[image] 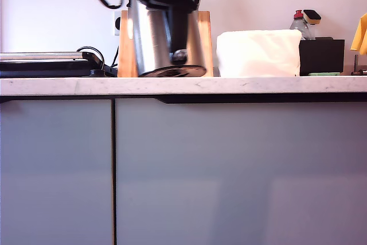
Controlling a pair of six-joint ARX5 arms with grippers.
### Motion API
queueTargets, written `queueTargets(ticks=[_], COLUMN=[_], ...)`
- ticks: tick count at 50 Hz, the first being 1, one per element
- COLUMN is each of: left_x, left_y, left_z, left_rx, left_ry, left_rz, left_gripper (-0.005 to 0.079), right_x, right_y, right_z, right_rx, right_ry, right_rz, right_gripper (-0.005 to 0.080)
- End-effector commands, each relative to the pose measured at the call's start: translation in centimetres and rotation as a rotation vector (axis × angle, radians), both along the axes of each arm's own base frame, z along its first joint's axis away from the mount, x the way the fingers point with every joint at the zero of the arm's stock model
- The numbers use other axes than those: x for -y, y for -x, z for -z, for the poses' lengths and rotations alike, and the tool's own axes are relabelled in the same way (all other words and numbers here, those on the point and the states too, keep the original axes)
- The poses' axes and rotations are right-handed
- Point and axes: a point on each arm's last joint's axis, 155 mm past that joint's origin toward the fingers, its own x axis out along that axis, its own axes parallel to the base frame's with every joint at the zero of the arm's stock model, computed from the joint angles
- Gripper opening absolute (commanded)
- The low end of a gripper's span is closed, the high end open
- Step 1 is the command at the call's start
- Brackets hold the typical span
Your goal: Pick up the kettle and place it to the side
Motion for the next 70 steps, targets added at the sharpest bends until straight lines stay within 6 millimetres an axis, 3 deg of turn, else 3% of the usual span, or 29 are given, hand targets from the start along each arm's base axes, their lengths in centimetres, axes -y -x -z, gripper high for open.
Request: queueTargets(ticks=[1,13,26,44,55,60,65,70], left_x=[2.4,3.6,4.0,3.9,3.5,3.3,3.0,2.6], left_y=[4.4,4.6,4.7,5.4,6.0,6.3,6.3,6.1], left_z=[-8.2,-6.7,-5.6,-3.6,-2.1,-1.4,-0.7,0.1], left_rx=[0.257,0.207,0.159,0.072,-0.006,-0.039,-0.069,-0.089], left_ry=[0.090,0.079,0.073,0.033,-0.008,-0.027,-0.052,-0.081], left_rz=[0.128,0.147,0.159,0.178,0.178,0.175,0.163,0.134], left_gripper=[-0.0024,-0.0024,-0.0024,-0.0024,-0.0022,0.0067,0.0207,0.0261], right_x=[4.8,6.8,7.4,8.3,8.9,9.4,9.9,10.3], right_y=[-0.6,-1.2,-0.9,-0.4,0.9,1.0,1.0,1.0], right_z=[-10.2,-9.4,-7.9,-5.2,-2.5,-1.6,-0.9,-0.2], right_rx=[0.333,0.297,0.241,0.141,0.042,0.011,-0.014,-0.034], right_ry=[-0.050,-0.025,0.004,0.067,0.132,0.162,0.190,0.214], right_rz=[0.116,0.146,0.136,0.145,0.130,0.147,0.171,0.192], right_gripper=[-0.0012,-0.0012,-0.0012,-0.0012,-0.0011,0.0027,0.0129,0.0229])
